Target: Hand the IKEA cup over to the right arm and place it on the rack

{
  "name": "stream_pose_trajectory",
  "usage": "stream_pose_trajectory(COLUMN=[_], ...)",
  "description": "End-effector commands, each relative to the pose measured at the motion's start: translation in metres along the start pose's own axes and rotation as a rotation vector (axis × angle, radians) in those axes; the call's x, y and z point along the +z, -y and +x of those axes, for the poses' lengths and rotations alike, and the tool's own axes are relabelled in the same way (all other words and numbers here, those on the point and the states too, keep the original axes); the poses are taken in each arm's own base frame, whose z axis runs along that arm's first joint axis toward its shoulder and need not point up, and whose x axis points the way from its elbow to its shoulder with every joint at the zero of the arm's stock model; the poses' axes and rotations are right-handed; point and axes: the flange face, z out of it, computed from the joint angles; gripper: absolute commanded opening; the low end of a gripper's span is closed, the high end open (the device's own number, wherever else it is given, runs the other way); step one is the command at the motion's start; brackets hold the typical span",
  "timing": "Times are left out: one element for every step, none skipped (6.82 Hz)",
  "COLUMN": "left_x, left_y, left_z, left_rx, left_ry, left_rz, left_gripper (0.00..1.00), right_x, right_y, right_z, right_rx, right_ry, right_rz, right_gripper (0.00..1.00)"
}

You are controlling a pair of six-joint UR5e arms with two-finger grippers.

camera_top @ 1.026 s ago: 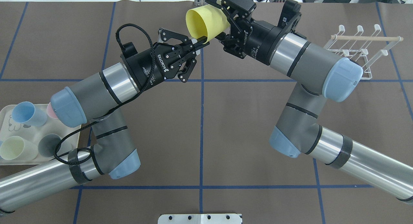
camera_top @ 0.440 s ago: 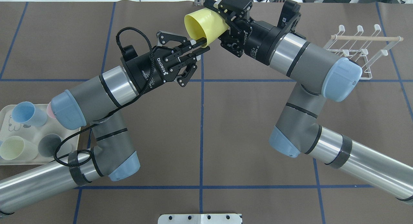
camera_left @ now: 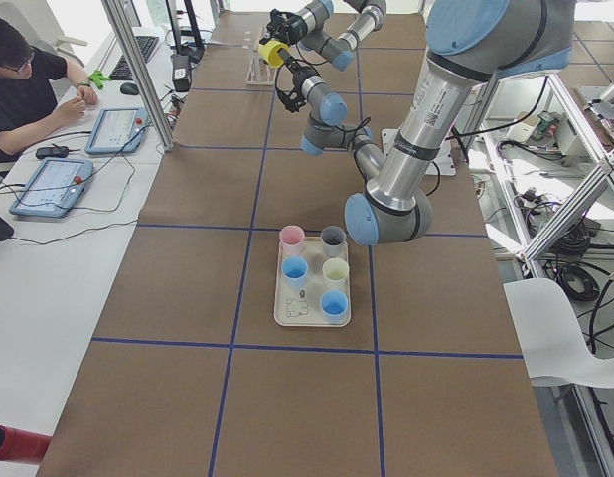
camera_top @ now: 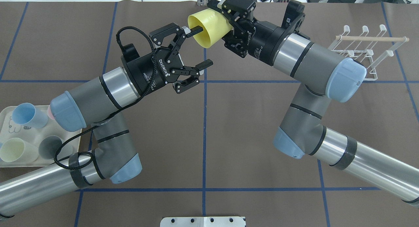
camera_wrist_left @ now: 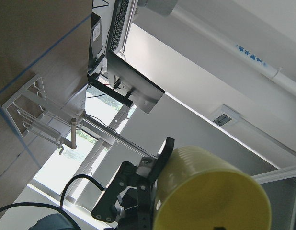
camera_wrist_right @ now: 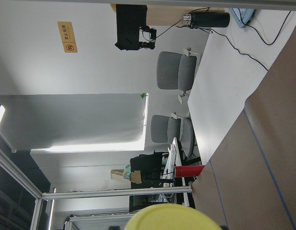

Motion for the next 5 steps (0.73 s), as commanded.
stream_pose_trajectory(left_x=[-0.008, -0.021, -0.033, -0.053, -0.077], left_y=[0.004, 0.009, 0.009, 0.012, 0.021], left_z=[0.001, 0.001, 0.001, 0.005, 0.002], left_rx=[0.032, 0.047, 0.054, 0.100, 0.122], left_ry=[-0.005, 0.004, 0.050, 0.071, 0.094], left_rz=[-0.006, 0.000, -0.031, -0.029, -0.004], left_gripper=[1.00, 1.00, 1.00, 1.00, 1.00], right_x=[-0.005, -0.011, -0.016, -0.032, -0.053], right_y=[0.033, 0.056, 0.088, 0.136, 0.188], right_z=[-0.021, -0.026, -0.033, -0.030, -0.028], right_rx=[-0.025, -0.045, -0.073, -0.117, -0.260], right_ry=[0.025, 0.021, 0.005, -0.058, -0.145], right_rz=[0.050, 0.080, 0.109, 0.135, 0.152], right_gripper=[0.00, 0.00, 0.00, 0.00, 0.00])
